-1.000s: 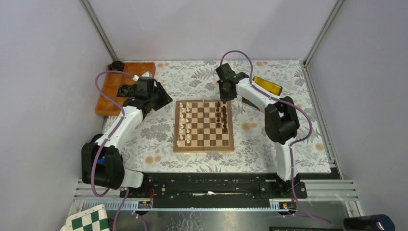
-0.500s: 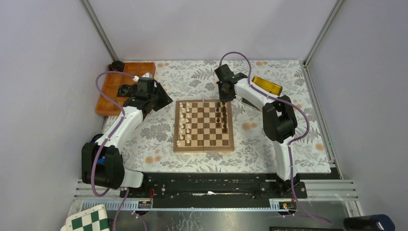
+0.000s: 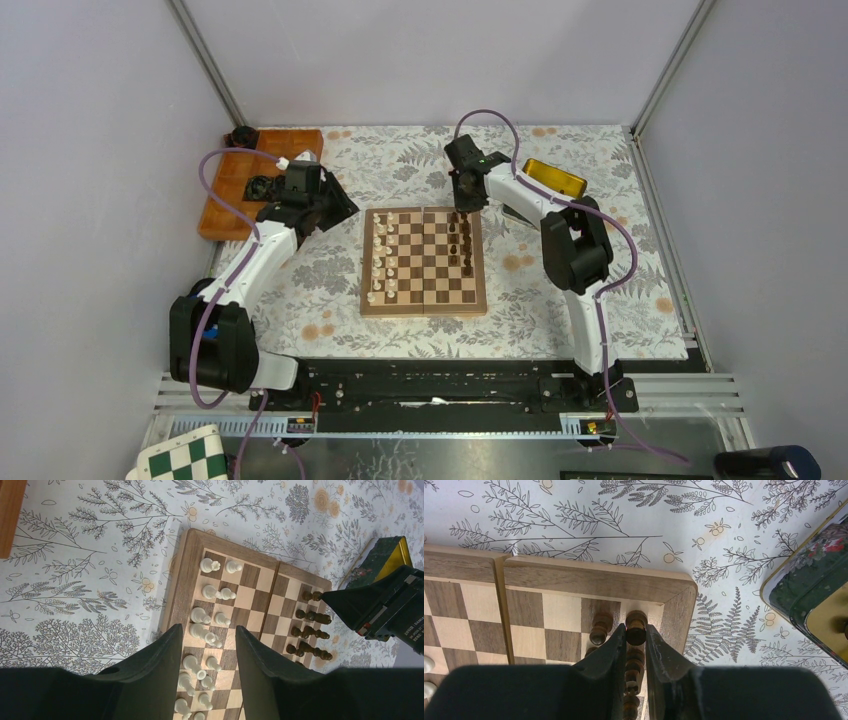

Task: Set up the chess pieces on the board
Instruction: Place the chess piece on the chessboard.

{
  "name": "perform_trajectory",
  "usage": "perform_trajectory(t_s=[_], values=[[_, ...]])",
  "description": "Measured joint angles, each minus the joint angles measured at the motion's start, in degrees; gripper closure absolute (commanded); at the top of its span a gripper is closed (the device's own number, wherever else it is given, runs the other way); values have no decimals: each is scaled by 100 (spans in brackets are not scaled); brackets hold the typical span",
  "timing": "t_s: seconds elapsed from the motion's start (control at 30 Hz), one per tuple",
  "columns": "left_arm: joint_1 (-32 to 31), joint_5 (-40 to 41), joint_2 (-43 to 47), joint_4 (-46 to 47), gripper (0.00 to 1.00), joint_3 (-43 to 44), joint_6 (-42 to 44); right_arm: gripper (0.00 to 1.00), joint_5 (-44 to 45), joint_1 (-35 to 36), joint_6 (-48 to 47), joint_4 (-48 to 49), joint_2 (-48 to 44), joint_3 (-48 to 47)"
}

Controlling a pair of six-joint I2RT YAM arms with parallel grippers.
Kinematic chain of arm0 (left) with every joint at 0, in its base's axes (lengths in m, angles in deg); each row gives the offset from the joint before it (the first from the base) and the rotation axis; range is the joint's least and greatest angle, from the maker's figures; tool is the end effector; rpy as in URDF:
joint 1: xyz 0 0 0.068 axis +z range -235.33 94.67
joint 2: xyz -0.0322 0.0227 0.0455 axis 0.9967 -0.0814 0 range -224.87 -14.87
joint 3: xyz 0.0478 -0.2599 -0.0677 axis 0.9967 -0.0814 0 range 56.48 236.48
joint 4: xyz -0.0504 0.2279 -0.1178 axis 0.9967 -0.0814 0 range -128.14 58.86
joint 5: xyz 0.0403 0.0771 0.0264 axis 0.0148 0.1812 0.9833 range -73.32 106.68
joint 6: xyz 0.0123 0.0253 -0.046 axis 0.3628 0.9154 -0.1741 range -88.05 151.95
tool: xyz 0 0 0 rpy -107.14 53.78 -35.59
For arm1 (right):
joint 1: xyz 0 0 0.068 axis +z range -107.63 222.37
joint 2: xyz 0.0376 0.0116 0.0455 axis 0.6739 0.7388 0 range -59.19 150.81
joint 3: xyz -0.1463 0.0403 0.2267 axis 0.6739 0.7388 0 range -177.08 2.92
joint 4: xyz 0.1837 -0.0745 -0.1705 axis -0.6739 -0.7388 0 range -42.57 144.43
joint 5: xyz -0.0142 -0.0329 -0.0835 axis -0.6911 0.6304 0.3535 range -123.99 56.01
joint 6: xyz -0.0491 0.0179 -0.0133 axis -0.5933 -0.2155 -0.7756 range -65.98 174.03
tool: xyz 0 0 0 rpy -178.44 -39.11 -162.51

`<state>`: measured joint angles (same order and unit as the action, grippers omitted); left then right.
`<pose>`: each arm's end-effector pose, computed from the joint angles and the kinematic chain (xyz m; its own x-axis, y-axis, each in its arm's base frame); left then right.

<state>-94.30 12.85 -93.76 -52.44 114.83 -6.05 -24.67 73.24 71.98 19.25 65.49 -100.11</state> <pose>0.2973 -0.0493 0.2698 -0.6453 -0.5200 -0.5596 -0.2444 0.8345 -0.4938 0.4146 0.2412 0.2046 -0.8161 -0.1334 -0.5623 -0.1878 0.9814 0.0397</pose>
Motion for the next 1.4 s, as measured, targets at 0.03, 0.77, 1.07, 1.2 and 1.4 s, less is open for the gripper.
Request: perform_trajectory(t_s=[0.03, 0.77, 1.07, 1.2, 1.4], values=[[0, 0, 0, 0, 50, 0, 2, 98, 0, 0, -2, 7, 2, -4], [0, -2, -15, 22, 50, -72, 0, 63, 0, 0, -44, 13, 4, -11], [0, -2, -15, 33, 50, -101, 0, 59, -2, 0, -87, 20, 4, -11], [0, -2, -11, 33, 50, -101, -2, 58, -2, 0, -127, 22, 0, -11], [0, 0, 4, 33, 50, -101, -2, 55, 24, 0, -192, -22, -57, -149]])
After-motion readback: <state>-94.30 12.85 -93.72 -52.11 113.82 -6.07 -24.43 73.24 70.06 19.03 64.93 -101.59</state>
